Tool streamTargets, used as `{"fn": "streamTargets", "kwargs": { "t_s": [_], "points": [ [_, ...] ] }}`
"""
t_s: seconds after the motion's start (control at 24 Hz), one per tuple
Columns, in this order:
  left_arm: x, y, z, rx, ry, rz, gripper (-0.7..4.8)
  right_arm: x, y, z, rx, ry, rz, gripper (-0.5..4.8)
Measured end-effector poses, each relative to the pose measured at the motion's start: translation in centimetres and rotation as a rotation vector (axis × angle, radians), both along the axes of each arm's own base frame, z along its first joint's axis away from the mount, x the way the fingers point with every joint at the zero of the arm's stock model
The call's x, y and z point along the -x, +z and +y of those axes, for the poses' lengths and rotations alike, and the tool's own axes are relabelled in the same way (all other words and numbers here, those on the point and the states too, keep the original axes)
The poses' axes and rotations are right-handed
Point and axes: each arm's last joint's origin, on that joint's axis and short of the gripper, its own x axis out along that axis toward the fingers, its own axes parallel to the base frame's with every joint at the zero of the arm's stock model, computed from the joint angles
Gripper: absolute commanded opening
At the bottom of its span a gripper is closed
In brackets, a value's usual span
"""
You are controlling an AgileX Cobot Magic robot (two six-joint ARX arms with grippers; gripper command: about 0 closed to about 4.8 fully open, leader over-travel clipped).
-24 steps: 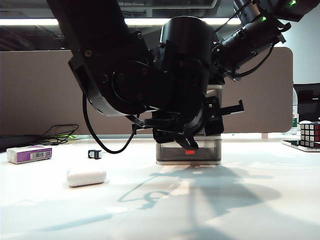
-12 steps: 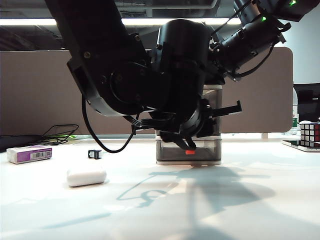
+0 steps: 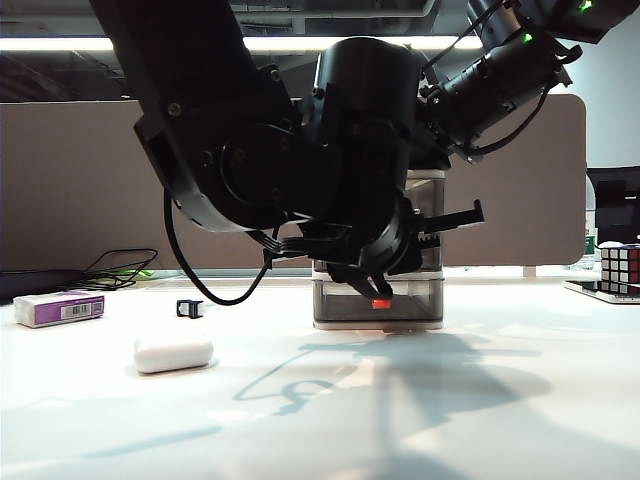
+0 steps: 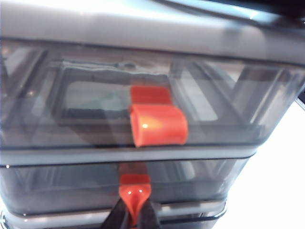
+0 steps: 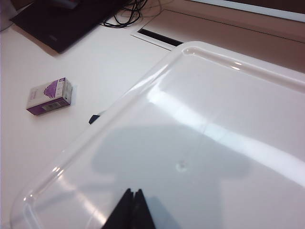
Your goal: Open the second layer of the drawer on the table, pick up the earphone case on the table and put it in, and finally close the drawer.
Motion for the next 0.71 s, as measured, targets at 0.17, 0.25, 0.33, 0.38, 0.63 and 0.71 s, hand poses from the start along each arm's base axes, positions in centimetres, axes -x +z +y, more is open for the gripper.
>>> {"fn": "streamTargets", "kwargs": {
  "t_s": [0.17,0.25,0.33,0.38,0.63,0.71],
  "points": [
    [0.7,-0.1,-0.5,0.000,-0.007,0.015,-0.06,0.0,0.0,0.0,0.001,0.000,0.001,-0.05],
    [1.2,-0.1,-0.8,0.004,-0.013,0.019,-0.06,0.0,0.0,0.0,0.001,0.000,0.002,-0.05],
    [1.8,-0.2,-1.2,-0.001,-0.017,0.023,-0.06,0.0,0.0,0.0,0.001,0.000,0.003,-0.05],
    [2.1,-0.2,-1.5,-0.004,-0.017,0.024,-0.06,0.0,0.0,0.0,0.001,0.000,0.003,-0.05],
    [3.3,-0.3,-2.1,-0.014,-0.033,0.039,-0.06,0.0,0.0,0.0,0.002,0.000,0.005,-0.05],
    [3.3,-0.3,-2.1,-0.015,-0.033,0.046,-0.06,0.0,0.0,0.0,0.002,0.000,0.006,-0.05]
  ]
}}
